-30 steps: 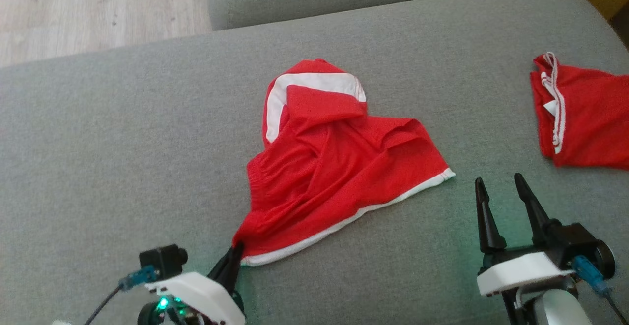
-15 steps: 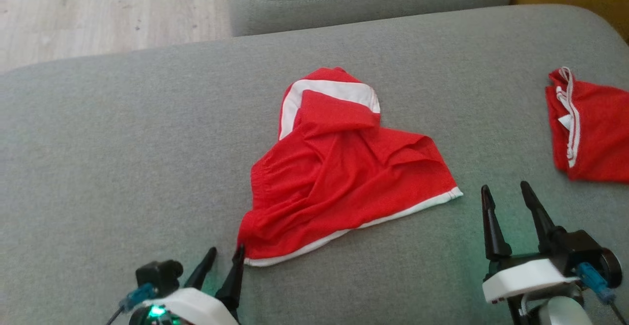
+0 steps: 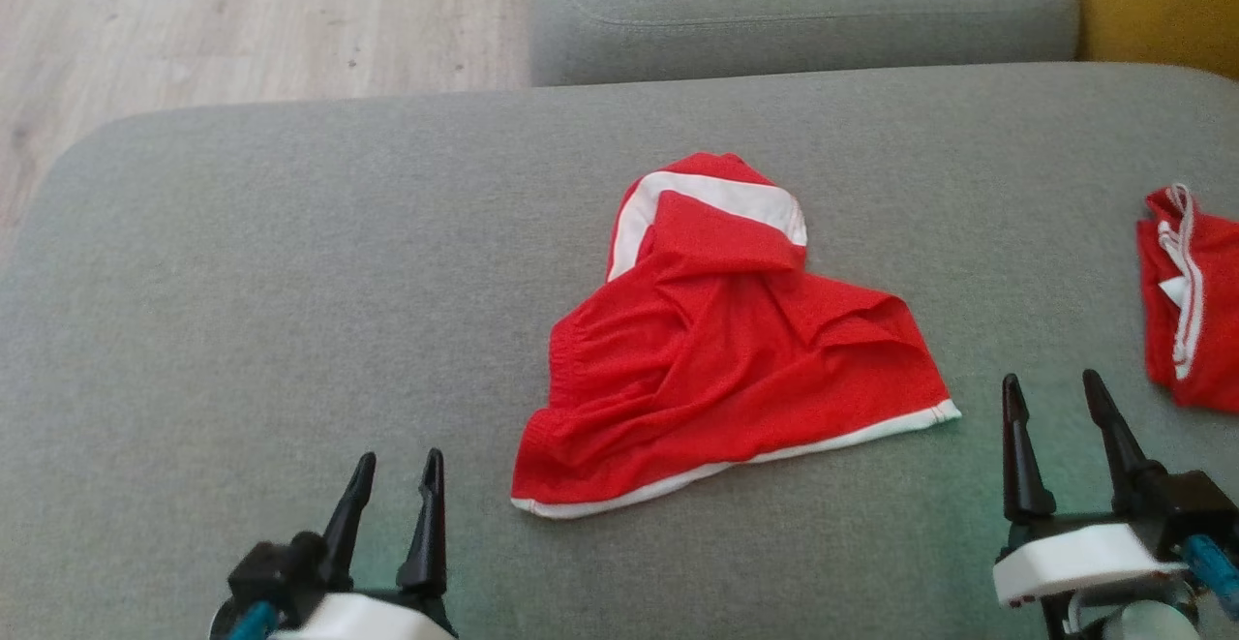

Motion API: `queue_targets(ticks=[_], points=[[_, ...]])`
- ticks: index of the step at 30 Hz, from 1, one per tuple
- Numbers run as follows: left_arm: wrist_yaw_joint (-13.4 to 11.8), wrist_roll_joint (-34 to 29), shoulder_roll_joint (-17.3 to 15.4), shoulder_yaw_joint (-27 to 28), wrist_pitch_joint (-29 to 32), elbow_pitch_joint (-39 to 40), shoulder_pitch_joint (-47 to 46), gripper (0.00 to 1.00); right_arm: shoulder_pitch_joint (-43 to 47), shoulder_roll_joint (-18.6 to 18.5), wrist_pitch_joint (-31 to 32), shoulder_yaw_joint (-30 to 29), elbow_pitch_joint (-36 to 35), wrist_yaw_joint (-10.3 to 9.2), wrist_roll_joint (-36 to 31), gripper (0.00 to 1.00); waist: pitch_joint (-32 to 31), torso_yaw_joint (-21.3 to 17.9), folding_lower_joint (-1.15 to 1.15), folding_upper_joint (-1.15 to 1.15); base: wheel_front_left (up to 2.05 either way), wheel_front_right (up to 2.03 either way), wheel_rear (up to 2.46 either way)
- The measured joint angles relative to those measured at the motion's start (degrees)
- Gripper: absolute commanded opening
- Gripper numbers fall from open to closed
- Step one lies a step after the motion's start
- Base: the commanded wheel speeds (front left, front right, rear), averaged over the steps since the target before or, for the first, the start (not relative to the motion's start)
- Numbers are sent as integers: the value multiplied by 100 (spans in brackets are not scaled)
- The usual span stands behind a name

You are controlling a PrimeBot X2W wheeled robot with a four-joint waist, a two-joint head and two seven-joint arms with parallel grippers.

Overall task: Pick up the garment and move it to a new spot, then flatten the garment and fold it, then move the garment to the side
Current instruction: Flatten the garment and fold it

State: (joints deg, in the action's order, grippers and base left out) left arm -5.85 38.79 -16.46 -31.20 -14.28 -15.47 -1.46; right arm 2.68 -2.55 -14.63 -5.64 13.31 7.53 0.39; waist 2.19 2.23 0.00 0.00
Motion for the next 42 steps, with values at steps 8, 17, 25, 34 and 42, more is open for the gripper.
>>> queue_targets(ticks=[8,17,25,34,42], points=[[513,-1369,493,1149,-1,219,600,100,13,0,0,-26,27,0,-98,100,-53,212,0,0,0,0,0],[1029,-2301,915,1982,-1,246,724,100,53,0,1,124,266,1,14,100,-107,281,1,0,0,0,0],[1232,-2647,1141,2239,-1,235,766,100,145,0,1,354,417,1,166,100,-129,234,0,0,0,0,0],[1300,-2786,1226,2328,-1,235,760,100,146,0,1,378,453,1,214,100,-119,189,0,0,0,0,0],[1301,-2827,1216,2167,-1,89,760,100,136,0,1,346,444,0,316,100,-104,146,0,0,0,0,0]])
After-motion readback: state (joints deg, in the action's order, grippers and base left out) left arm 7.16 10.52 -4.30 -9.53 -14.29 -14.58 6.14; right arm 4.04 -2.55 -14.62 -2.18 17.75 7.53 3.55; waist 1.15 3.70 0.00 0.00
